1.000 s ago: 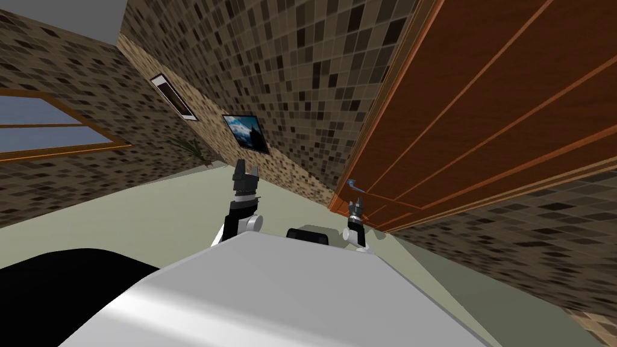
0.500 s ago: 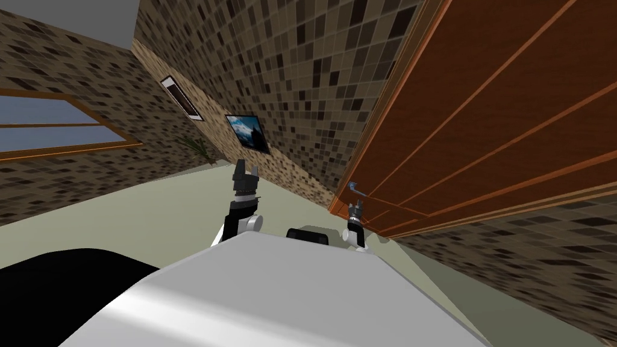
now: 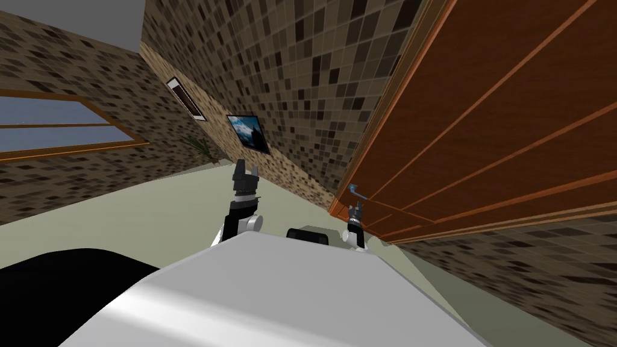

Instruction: Pull the door open

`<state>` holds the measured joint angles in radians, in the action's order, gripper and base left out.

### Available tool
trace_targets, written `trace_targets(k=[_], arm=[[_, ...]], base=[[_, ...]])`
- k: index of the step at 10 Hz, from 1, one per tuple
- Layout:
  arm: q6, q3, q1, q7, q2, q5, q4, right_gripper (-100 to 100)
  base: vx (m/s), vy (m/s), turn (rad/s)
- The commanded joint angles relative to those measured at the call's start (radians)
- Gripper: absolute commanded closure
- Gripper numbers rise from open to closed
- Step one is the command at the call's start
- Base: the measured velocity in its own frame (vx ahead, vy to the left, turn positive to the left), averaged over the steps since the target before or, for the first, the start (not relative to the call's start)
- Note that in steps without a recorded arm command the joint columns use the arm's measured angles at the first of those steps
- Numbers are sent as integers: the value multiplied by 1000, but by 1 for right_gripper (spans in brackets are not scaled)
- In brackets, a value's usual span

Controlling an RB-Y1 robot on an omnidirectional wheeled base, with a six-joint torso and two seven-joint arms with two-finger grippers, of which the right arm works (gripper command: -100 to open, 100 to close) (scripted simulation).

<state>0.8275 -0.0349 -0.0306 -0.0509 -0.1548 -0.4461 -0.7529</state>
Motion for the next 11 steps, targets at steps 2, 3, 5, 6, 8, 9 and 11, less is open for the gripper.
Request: trace_targets(k=[2,3,5,6,8,9,11], arm=[[6,-1,-17,-2,-3,-15,52,-100],[9,-2,-25,-3,-4,-21,76,-100],[23,-6,-15,-30,-27,-24,86,-100],[26,-8,-11,-38,-36,-26,90,-100],[40,-16,8,-77,-73,-37,105,-100],[40,-16,8,-77,-73,-37,105,-100],[52,-24,26,-112,-107,-47,118,-100]], base=[[58,-60,73],[72,-80,78],[78,-36,79],[166,-1,112],[185,2,120],[150,-18,44],[126,-20,108]])
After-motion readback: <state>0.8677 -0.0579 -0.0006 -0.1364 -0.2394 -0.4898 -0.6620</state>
